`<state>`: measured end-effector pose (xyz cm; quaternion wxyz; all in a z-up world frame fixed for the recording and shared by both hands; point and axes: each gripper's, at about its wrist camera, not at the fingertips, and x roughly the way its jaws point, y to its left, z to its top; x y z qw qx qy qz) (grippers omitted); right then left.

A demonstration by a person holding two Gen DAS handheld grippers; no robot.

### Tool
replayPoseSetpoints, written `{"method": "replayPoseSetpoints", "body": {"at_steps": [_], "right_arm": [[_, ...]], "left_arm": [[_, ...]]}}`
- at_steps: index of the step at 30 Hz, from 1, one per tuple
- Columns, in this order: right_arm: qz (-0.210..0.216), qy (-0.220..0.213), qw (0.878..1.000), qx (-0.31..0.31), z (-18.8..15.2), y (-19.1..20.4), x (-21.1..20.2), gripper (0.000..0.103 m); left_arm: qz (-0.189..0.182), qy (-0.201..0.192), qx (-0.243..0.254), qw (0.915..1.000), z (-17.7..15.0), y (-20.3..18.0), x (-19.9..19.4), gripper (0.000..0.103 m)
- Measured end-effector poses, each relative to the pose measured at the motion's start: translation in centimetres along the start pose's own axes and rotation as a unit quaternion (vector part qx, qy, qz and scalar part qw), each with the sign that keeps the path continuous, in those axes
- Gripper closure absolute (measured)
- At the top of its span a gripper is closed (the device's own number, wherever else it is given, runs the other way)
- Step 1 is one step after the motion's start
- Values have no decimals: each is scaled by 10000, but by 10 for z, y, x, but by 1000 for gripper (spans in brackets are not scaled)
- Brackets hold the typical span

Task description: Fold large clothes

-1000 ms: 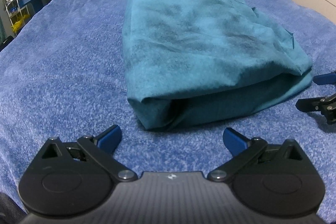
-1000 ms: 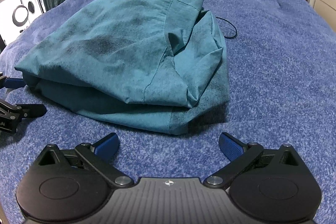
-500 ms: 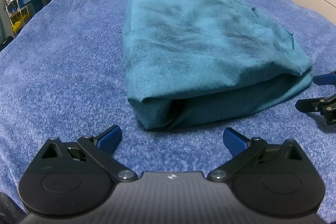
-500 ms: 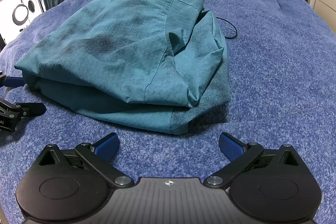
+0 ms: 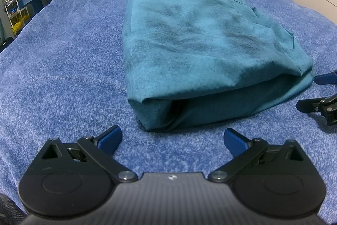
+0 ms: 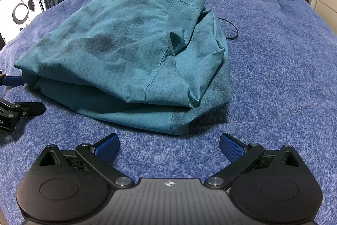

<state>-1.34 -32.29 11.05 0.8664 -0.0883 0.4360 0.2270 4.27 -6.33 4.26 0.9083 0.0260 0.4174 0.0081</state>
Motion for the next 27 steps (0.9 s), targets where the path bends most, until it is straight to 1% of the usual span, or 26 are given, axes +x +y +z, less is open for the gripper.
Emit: {"method": "replayPoseSetpoints", "body": {"at_steps": [27], "right_arm": [[-7,0,10000,-6,0,1,0,0]], "left_arm": [[-28,-35,-22,10000,0,0,-1,0]]}}
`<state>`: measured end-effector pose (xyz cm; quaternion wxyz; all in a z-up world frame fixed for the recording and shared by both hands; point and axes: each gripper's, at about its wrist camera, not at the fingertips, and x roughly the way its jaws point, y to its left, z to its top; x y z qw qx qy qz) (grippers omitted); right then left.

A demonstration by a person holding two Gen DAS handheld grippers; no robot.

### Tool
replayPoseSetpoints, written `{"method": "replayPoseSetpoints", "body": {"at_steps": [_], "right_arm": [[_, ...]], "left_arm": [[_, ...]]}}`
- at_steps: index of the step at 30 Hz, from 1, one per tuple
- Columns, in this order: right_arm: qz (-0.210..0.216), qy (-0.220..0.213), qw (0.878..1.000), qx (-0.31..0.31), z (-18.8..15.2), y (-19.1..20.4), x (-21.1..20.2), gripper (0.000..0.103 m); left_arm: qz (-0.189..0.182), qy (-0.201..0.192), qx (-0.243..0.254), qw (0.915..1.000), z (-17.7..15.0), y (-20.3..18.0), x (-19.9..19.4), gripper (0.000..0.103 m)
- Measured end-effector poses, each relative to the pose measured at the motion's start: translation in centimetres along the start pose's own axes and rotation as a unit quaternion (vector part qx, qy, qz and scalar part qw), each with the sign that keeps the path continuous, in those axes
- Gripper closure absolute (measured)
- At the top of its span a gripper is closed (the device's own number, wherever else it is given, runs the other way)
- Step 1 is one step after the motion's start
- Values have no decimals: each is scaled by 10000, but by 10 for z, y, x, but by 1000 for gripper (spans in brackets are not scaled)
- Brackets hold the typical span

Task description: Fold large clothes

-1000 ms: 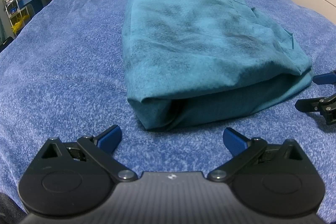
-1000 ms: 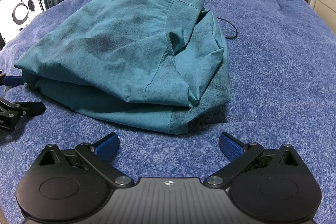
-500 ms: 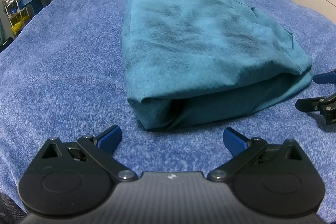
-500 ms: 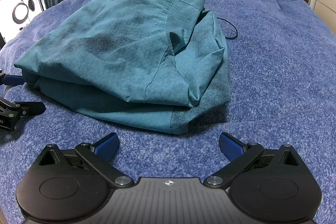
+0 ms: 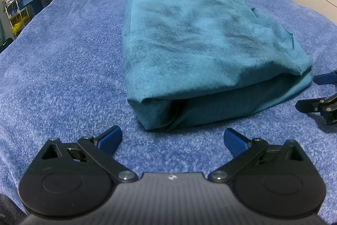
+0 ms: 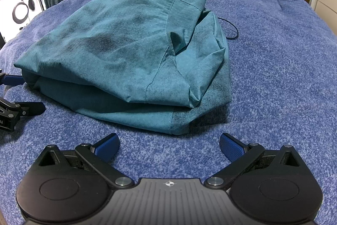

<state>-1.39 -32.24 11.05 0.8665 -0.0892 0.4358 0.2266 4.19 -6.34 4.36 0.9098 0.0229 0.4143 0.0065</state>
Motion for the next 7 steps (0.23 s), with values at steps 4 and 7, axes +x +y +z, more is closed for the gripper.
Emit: {"method": "replayPoseSetpoints", "body": {"at_steps": [4,7], "right_arm": [[-1,0,10000,0,0,0,0,0],[-1,0,10000,0,0,0,0,0]], "left_arm": [[-36,-28,-32,10000,0,3,-2,0],[-14,-14,-2,10000,1,3,-3,0]]}}
